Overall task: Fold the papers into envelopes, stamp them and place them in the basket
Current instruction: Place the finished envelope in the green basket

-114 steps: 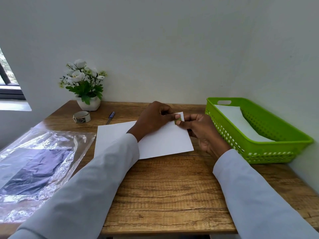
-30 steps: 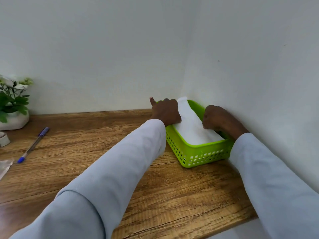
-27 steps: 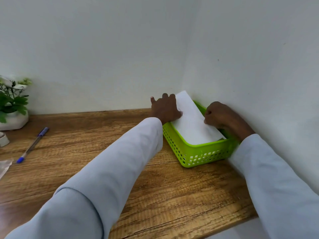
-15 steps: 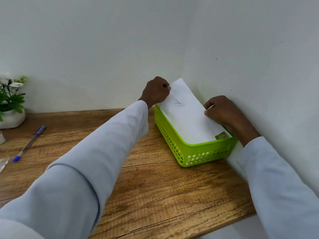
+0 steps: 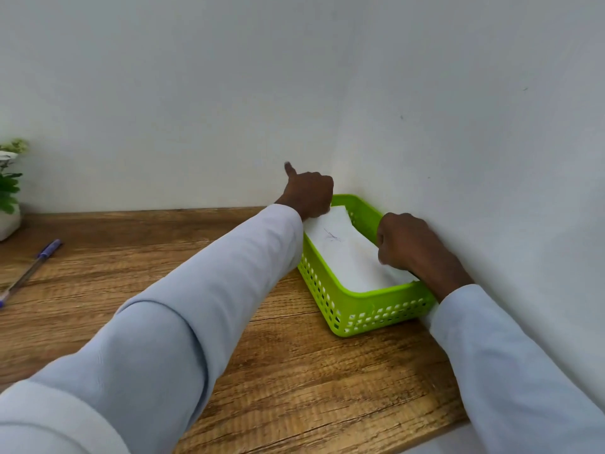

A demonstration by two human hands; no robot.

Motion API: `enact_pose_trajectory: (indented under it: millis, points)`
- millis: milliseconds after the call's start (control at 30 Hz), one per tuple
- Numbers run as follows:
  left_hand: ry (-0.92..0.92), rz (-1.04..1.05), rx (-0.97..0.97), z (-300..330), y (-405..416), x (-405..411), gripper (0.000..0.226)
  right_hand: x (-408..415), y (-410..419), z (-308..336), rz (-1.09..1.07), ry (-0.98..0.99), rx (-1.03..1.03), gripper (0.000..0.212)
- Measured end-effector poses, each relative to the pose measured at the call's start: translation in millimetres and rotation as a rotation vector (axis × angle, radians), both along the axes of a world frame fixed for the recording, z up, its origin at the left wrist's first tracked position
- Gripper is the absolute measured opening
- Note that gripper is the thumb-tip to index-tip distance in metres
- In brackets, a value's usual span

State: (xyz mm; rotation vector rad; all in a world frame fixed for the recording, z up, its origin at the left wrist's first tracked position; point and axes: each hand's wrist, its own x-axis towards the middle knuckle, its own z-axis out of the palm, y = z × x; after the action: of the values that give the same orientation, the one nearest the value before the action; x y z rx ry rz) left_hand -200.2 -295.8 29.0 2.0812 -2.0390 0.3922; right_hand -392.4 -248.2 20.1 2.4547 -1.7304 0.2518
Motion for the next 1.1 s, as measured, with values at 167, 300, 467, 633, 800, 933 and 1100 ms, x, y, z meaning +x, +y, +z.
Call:
enact_pose_trajectory:
  millis: [167,300,467,633,800,933,1100]
  points:
    - [-0.271,0.016,-0.096,-4.2,9.5,-7.4,0.020,-0.1,5.0,-0.8,0.007,0.079,0.049,0.036]
    - [-0.402,-0.007,-0.133,0.6,18.3,-12.1,0.019,2.9,0.6,0.8,0.071,0.064,0.058,0.036]
    - [-0.167,-0.041,0.065,-2.8,31.8,-10.9,0.040,3.1,-10.1,2.0,0.259,-0.074,0.442,0.069]
    - [-0.068,-0.051,0.467,-16.4,26.5,-5.8,0.063,3.1,-16.6,-6.4,0.251,0.097,0.514,0.094]
    - [-0.105,-0.057,0.510,-16.7,35.2,-20.0,0.060,3.0,-16.8,-9.3,0.241,0.111,0.520,0.095]
    - [0.107,-0.087,0.161,-10.2,59.1,-15.1,0.065,4.9,-6.3,-0.3,0.297,-0.100,0.329,0.093]
    - [0.162,-0.028,-0.100,14.2,99.9,10.6,0.070,36.6,16.5,20.0,0.461,-0.361,0.026,0.073]
